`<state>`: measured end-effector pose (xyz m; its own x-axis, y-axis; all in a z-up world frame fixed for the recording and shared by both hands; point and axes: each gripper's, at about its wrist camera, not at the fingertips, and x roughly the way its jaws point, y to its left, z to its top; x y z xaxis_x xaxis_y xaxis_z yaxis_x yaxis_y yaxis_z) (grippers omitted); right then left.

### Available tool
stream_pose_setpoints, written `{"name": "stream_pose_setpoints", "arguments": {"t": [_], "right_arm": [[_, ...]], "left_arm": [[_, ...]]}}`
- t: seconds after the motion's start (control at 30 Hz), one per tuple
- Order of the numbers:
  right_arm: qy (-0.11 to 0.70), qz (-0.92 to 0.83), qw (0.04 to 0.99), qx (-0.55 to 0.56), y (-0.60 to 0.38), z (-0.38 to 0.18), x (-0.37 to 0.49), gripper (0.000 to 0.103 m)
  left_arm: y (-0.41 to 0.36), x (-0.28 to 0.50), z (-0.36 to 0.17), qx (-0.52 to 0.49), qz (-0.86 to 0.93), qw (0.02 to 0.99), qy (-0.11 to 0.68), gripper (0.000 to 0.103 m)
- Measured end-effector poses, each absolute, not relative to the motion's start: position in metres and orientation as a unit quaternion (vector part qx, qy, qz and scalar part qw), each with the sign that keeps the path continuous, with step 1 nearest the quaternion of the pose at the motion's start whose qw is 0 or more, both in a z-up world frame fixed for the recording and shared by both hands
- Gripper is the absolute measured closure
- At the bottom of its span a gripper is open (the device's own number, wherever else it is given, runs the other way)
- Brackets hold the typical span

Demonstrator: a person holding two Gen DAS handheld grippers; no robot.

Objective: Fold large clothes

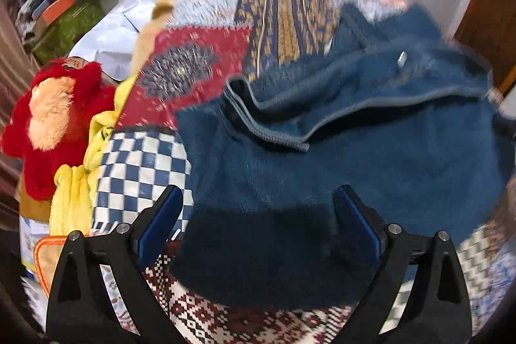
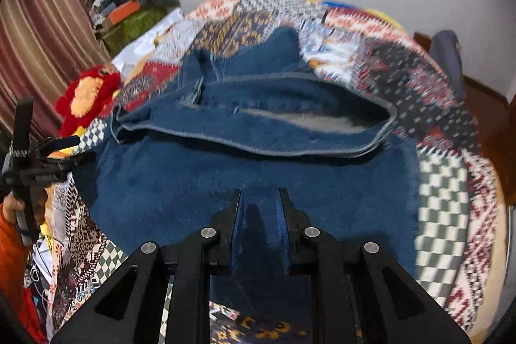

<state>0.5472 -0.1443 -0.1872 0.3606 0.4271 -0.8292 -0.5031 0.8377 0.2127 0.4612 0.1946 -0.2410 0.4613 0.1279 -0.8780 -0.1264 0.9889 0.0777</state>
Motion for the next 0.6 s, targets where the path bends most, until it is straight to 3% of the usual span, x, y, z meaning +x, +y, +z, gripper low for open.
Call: {"name": "stream_pose_setpoints", "arguments": {"t": [0.3,0.6], "right_arm": [[0.512,0.267,0.817,-0.014,-0.112,-0.212,0.598,0.088],[0.453,0.205,0.868,-0.003,-0.106,-0.195,0.657,0.088]], "left_arm": [[0.228,0.524,-0.270,0.034,0.175,0.843,0.508,0.006],[0.287,0.535,-0.241,-0.053,0.215,0.859,0.461,0.001]]}}
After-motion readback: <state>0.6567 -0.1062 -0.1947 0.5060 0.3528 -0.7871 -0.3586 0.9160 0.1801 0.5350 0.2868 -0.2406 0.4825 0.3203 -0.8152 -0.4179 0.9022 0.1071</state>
